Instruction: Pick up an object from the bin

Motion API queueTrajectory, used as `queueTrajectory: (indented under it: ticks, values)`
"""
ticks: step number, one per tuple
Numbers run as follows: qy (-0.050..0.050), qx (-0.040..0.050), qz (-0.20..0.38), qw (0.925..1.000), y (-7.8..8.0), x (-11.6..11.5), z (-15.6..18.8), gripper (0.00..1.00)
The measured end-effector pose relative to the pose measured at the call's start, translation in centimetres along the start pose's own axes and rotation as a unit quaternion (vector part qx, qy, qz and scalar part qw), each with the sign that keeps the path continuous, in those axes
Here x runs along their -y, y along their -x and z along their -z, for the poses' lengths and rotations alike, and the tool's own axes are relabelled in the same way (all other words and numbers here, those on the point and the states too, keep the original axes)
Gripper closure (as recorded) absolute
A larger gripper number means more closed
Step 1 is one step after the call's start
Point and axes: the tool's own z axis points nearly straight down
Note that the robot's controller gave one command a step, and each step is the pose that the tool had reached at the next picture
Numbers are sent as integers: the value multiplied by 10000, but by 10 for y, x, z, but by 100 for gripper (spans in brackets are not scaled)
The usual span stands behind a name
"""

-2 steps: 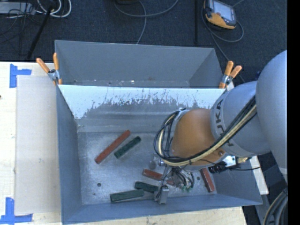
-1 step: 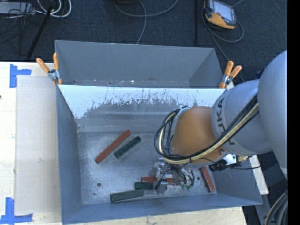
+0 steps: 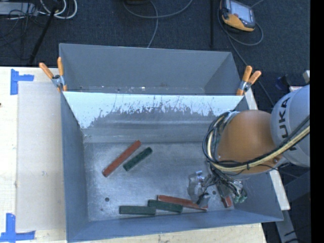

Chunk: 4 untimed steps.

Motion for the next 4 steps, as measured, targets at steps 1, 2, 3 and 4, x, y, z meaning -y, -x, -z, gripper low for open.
queueTrajectory:
  ticks: [1, 2, 3, 4]
  values:
    - [13, -9, -6, 10000, 0, -2, -1, 0]
    - [5, 67, -540, 9985, 14, -28, -51, 0]
    - [10, -17, -544, 9985, 10, -28, -50, 100]
    - [6, 67, -555, 9984, 14, -27, -50, 0]
